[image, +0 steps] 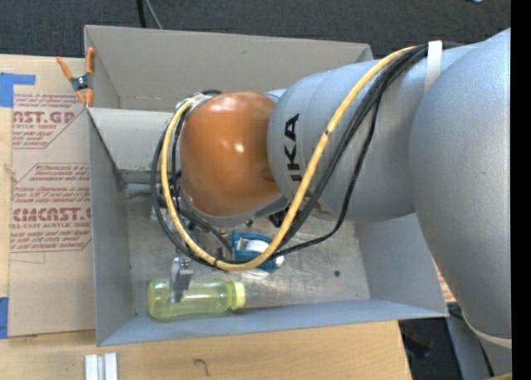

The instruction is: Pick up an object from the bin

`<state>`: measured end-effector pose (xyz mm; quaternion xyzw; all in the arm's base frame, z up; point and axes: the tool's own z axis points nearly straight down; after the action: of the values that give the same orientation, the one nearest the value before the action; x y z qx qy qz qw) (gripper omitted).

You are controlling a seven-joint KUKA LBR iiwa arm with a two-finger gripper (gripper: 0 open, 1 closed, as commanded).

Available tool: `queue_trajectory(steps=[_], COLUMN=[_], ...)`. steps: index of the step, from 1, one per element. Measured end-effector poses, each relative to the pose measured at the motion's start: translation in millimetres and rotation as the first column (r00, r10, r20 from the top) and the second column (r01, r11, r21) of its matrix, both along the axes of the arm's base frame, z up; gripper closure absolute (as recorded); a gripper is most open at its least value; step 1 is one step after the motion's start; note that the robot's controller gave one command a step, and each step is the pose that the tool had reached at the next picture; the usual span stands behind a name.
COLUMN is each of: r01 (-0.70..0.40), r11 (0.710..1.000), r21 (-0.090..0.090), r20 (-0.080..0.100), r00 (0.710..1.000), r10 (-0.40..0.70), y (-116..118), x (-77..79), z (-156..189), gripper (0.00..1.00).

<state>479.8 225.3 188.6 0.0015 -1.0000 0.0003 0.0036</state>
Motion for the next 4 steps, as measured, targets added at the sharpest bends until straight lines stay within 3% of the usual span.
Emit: queue_trajectory(steps=[1,2,4], r01=[0.002,-0.081,-0.079], r11=[1.000,0.997,0.997], r21=[0.002,0.005,0.005], r20=[0.007,0.011,0.011], r00=[1.000,0.997,0.997], r10=[-0.002,0.081,0.078], y=[-1,-5,-6], x=[2.3,8.4,7.7], z=[4,-103,-100], gripper=[0.00,1.00,1.00])
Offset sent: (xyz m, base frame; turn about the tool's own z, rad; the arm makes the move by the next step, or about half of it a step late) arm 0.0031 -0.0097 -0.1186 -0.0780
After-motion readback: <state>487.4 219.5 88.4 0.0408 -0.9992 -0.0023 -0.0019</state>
